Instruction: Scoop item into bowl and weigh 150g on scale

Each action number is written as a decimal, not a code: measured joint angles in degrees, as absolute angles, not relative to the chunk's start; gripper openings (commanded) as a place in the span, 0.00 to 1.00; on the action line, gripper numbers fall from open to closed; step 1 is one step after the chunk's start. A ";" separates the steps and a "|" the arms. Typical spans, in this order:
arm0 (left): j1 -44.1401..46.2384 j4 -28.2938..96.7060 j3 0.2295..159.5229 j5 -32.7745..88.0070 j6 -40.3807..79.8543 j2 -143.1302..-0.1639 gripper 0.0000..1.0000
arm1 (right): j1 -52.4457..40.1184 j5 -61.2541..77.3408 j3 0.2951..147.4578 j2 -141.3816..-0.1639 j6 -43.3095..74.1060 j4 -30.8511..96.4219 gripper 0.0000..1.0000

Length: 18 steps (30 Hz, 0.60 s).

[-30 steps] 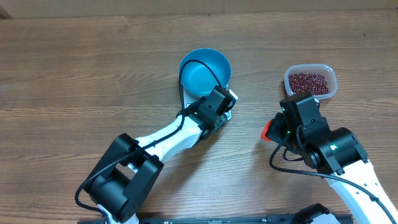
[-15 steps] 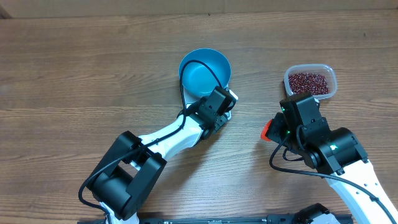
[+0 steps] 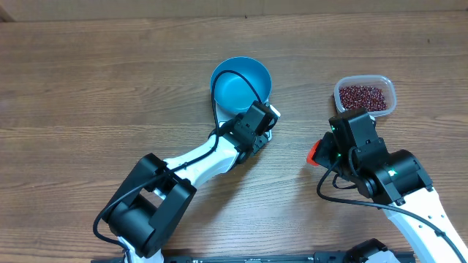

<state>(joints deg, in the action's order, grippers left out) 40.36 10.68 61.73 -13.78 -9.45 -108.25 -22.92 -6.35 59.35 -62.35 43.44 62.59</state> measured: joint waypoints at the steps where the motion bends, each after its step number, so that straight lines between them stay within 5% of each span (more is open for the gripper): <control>1: 40.36 10.66 61.73 -13.78 -9.45 -108.33 0.04 | -22.92 -6.37 59.35 -62.35 43.44 62.63 0.04; 18: 38.83 10.17 61.73 -13.78 -9.45 -108.68 0.04 | -22.92 -6.37 59.35 -62.35 43.46 62.65 0.04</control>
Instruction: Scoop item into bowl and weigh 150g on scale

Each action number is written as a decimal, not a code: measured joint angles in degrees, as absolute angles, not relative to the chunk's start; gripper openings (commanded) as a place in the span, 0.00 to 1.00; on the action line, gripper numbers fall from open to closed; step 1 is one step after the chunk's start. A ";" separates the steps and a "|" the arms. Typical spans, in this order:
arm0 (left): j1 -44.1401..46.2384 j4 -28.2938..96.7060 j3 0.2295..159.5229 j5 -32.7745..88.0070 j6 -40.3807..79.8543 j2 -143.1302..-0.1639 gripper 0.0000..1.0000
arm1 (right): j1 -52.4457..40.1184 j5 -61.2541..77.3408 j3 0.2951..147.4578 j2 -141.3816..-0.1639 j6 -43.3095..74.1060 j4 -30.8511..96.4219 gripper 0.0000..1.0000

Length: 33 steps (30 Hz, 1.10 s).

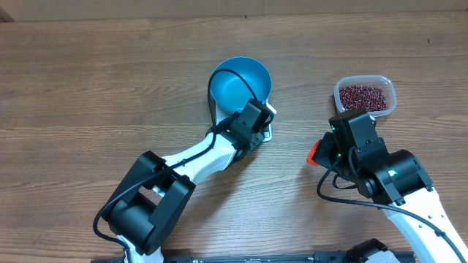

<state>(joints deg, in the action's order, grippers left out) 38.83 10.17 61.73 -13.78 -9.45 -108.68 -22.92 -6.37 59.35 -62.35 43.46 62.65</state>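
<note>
The blue bowl (238,82) stands at the table's middle back and looks empty. My left arm's wrist covers the bowl's near rim, so the left gripper (254,117) is hidden under it and its jaws do not show. A strip of white (266,132) peeks out beside that wrist; whether it is the scale cannot be told. A clear tub of red beans (363,96) sits at the right. My right gripper (349,120) hovers just in front of the tub, fingers hidden. A red-orange piece (313,153) sticks out to the left of the right wrist.
The wooden table (88,88) runs wide to the left of the bowl. Black cables loop over both arms, one arching across the bowl's mouth. The two arm bases stand at the near edge.
My left wrist has shifted a little up and to the left, closer over the bowl's near rim. The right arm, the bean tub and the bowl stand as before.
</note>
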 measured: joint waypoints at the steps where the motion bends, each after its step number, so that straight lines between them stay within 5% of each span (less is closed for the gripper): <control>1: 38.85 10.15 61.73 -13.78 -9.45 -108.68 0.04 | -22.92 -6.37 59.35 -62.35 43.44 62.65 0.04; 33: 38.85 9.58 61.73 -11.77 -9.47 -108.68 0.04 | -22.92 -6.35 59.35 -62.35 43.44 62.63 0.04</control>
